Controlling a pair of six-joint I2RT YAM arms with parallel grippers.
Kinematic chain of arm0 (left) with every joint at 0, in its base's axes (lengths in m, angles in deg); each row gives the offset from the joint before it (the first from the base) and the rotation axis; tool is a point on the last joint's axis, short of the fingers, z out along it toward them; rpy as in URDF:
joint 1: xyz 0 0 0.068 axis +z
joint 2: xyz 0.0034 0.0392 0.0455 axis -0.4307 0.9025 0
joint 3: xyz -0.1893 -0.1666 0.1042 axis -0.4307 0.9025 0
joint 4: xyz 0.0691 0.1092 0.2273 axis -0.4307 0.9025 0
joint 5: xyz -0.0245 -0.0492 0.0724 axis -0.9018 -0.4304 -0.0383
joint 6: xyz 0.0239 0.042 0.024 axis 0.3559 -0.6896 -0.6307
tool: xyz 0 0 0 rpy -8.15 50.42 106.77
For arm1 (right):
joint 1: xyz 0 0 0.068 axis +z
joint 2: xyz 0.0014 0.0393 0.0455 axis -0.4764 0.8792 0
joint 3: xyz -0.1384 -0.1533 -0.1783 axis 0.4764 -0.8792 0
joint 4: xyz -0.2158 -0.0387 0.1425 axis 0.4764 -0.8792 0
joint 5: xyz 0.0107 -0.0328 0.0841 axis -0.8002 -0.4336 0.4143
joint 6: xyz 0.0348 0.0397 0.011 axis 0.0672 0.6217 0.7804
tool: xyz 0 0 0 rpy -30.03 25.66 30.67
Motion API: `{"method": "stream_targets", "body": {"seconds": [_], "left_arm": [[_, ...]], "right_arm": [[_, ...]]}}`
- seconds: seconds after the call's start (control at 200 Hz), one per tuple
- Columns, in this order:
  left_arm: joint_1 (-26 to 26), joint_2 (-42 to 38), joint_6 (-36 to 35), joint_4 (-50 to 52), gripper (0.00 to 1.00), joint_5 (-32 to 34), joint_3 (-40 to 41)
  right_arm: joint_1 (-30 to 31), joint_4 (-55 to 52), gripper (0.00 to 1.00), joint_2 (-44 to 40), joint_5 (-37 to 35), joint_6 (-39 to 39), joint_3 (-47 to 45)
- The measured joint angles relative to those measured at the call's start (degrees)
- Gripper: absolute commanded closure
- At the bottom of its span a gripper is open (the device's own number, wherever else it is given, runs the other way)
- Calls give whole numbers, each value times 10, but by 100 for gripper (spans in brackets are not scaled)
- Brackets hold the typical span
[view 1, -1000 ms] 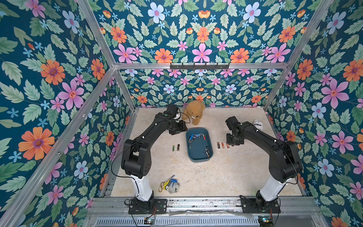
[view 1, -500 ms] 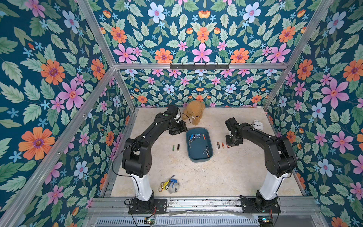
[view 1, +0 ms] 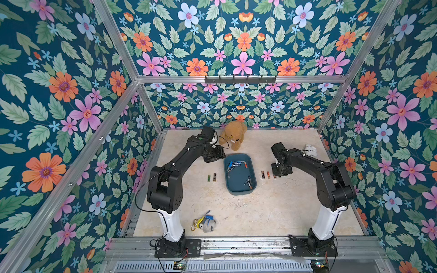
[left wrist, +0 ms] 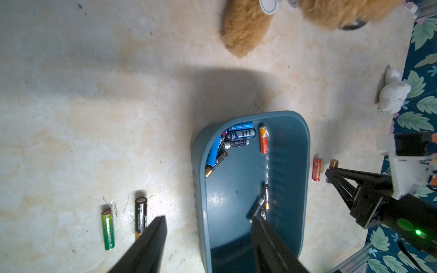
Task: Take the batteries out of the storage box
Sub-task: Place the battery at the center of the board.
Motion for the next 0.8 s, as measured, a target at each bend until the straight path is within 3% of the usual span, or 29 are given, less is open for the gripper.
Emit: {"method": "stream_targets", "body": {"seconds": [0.8], "left_arm": [[0, 0, 0, 0, 37, 0, 0]], "right_arm": [[-10, 17, 87, 14, 15, -22, -6]]}}
